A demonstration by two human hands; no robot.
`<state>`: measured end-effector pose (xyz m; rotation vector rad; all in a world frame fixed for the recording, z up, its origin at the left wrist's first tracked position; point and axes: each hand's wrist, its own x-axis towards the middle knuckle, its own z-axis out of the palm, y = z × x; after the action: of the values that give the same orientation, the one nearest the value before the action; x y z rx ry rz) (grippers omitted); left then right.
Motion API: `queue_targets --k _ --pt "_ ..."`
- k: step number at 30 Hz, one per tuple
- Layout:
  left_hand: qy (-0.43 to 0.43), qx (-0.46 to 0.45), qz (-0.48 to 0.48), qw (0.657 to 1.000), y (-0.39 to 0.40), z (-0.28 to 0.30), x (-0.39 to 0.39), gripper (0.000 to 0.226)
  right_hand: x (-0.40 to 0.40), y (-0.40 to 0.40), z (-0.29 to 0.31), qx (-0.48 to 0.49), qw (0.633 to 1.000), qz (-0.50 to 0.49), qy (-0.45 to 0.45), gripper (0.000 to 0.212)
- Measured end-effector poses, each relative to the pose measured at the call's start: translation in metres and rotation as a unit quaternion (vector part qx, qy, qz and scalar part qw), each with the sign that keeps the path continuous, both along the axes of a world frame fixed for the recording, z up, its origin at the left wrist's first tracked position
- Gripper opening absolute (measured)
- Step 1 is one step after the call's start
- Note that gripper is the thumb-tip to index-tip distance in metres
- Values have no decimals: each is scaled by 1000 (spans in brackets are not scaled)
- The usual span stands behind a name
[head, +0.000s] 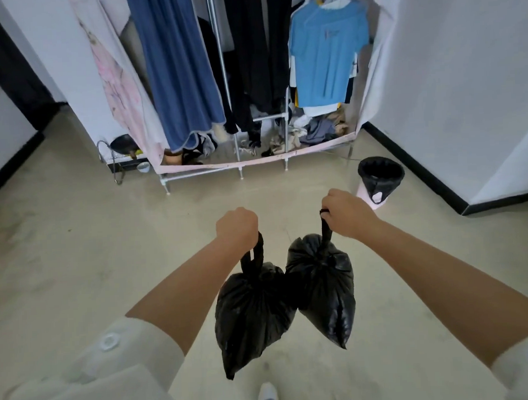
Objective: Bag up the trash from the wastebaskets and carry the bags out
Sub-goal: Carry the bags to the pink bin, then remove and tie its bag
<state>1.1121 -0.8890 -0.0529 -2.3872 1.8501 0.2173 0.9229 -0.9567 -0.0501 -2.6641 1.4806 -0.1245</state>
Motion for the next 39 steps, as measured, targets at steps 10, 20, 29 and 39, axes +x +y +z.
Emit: queue_targets --k 10,20,29,39 --pt "76 60 -44 994 -283 -41 12 26 -3 -275 -30 73 994 -65 40 26" --pt "110 145 10 983 -535 -94 14 22 -1 -527 -87 161 984 -54 53 28" --pt "115 159 94 976 -754 -130 14 28 -1 -751 -136 228 971 -11 78 25" --pt "115 222 97 963 -982 -214 51 27 37 -962 -237 315 934 -144 92 33"
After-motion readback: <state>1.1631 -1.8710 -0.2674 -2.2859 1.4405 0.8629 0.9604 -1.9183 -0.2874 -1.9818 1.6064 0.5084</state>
